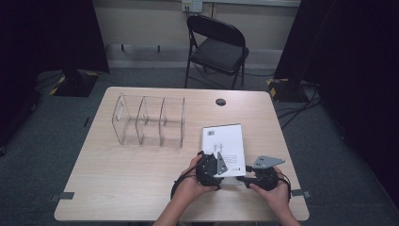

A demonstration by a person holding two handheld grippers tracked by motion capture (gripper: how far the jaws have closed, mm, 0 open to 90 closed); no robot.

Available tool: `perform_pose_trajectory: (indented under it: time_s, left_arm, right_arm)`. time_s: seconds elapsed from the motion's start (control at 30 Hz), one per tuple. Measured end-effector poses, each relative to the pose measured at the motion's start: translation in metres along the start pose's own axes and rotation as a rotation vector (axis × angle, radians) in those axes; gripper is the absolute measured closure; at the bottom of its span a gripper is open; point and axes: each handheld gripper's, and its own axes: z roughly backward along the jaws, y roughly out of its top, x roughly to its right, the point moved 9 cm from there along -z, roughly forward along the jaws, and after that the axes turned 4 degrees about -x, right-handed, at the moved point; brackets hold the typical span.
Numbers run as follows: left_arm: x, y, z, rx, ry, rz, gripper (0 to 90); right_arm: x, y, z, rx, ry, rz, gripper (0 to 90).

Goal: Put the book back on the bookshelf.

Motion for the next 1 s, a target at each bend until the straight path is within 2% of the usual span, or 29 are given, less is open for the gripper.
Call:
perform_pose_trajectory:
  time_s: [0.03, 0.1, 0.27, 0.4, 0.43, 0.47, 0.5, 0.57, 0.63, 0.77, 0.83, 0.9, 1.0]
  left_arm:
    - [-0.001, 0.000, 0.000, 0.003, 0.000, 0.009, 14.6]
    - [-0.001, 0.000, 0.000, -0.001, 0.004, -0.006, 13.8]
    - [0.000, 0.004, -0.003, 0.007, 0.027, -0.010, 11.7]
    - [0.001, 0.007, -0.006, 0.001, 0.049, -0.030, 11.0]
    - [0.002, 0.007, -0.008, -0.004, 0.046, -0.038, 6.4]
    - [0.001, 0.007, -0.010, -0.008, 0.052, -0.047, 6.4]
    - [0.000, 0.007, -0.012, -0.011, 0.068, -0.038, 4.9]
    - [-0.001, 0.008, -0.013, -0.008, 0.064, -0.032, 3.7]
    - [-0.002, 0.010, -0.012, -0.001, 0.063, -0.027, 6.7]
    - [-0.002, 0.012, -0.014, -0.006, 0.066, -0.039, 6.3]
    - [-0.002, 0.013, -0.017, -0.007, 0.080, -0.037, 5.4]
    - [-0.003, 0.013, -0.019, -0.009, 0.099, -0.052, 4.1]
    - [-0.003, 0.014, -0.019, -0.001, 0.106, -0.060, 5.3]
  right_arm:
    - [0.000, 0.000, 0.000, 0.006, -0.002, -0.006, 54.9]
    - [-0.001, 0.001, 0.001, 0.013, -0.001, -0.002, 55.2]
    - [-0.003, 0.006, 0.005, 0.028, -0.004, -0.006, 55.9]
    - [-0.003, 0.006, 0.006, 0.029, -0.004, -0.006, 55.9]
    - [-0.003, 0.007, 0.006, 0.030, -0.003, -0.012, 55.9]
    - [-0.003, 0.007, 0.006, 0.030, -0.003, -0.012, 55.9]
    - [-0.003, 0.007, 0.006, 0.031, -0.006, -0.011, 56.0]
    - [-0.003, 0.007, 0.006, 0.030, -0.006, -0.011, 56.0]
    - [-0.003, 0.007, 0.006, 0.030, -0.008, -0.009, 56.1]
    - [-0.003, 0.007, 0.006, 0.032, -0.001, -0.023, 56.0]
    - [-0.004, 0.007, 0.006, 0.032, -0.002, -0.025, 56.2]
    - [-0.004, 0.008, 0.006, 0.033, -0.001, -0.029, 56.2]
    - [-0.004, 0.007, 0.006, 0.031, 0.004, -0.029, 56.3]
